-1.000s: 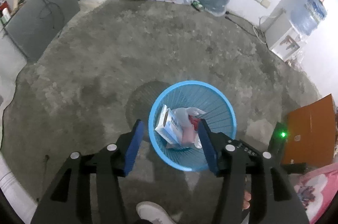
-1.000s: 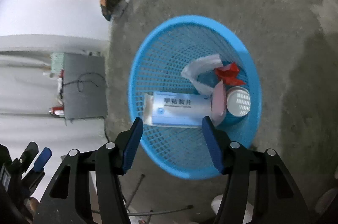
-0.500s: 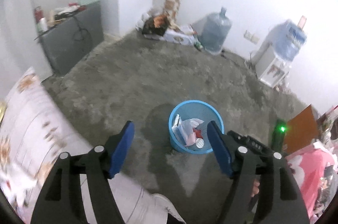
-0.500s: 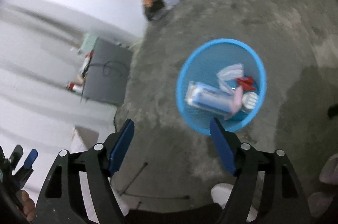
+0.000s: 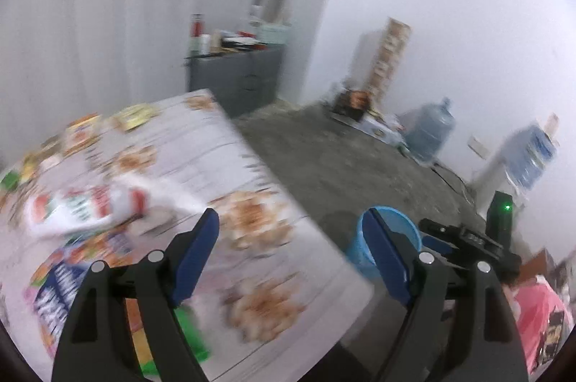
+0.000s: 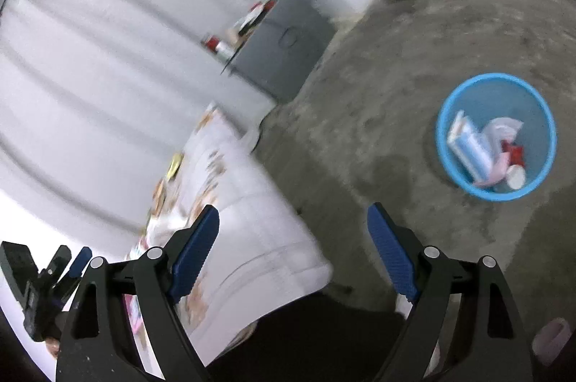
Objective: Collect trash
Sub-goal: 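Move both tools back over the table toward the snack bags, then grasp the clear plastic bag with the right tool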
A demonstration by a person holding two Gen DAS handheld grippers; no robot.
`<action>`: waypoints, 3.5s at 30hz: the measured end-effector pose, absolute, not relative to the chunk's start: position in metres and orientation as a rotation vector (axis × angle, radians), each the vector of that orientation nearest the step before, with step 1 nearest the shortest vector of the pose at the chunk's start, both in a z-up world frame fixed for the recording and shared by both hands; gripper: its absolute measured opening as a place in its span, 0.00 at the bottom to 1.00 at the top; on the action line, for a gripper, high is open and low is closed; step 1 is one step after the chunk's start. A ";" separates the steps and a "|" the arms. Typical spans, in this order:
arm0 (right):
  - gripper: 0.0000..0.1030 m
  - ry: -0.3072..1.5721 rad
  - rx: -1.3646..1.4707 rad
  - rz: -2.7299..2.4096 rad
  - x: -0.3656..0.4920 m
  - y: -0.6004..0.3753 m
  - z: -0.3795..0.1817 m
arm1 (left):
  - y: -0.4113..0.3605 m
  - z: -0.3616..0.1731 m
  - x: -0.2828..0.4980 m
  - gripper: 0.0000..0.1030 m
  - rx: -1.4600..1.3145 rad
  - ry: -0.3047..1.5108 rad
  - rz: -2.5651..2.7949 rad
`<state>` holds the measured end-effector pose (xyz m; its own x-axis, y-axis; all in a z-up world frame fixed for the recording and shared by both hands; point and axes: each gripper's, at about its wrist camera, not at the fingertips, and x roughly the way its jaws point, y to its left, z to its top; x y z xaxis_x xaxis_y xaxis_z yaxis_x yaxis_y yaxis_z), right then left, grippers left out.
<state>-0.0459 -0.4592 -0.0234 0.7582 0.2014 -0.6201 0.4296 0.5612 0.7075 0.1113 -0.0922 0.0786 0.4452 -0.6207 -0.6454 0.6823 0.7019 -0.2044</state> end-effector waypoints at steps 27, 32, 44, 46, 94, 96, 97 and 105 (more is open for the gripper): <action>0.77 1.017 1.302 0.394 0.050 -0.288 -0.028 | 0.044 0.012 0.116 0.78 -0.033 0.771 -0.623; 0.76 1.103 1.439 0.362 0.073 -0.262 -0.048 | 0.054 0.007 0.118 0.78 -0.051 0.778 -0.619; 0.52 1.064 1.607 0.190 0.116 -0.241 -0.070 | 0.076 0.001 0.124 0.78 -0.096 0.788 -0.611; 0.47 1.075 1.595 0.147 0.116 -0.240 -0.073 | 0.079 0.000 0.126 0.78 -0.100 0.790 -0.608; 0.38 1.043 1.776 0.319 0.087 -0.300 -0.095 | 0.007 -0.022 0.200 0.30 -0.068 0.934 -0.646; 0.38 1.042 1.782 0.322 0.091 -0.297 -0.096 | 0.007 -0.023 0.203 0.30 -0.069 0.939 -0.645; 0.38 1.041 1.785 0.320 0.091 -0.297 -0.097 | 0.007 -0.023 0.204 0.29 -0.070 0.943 -0.645; 0.29 0.995 1.820 0.304 0.122 -0.284 -0.109 | 0.005 -0.028 0.211 0.27 -0.082 0.973 -0.652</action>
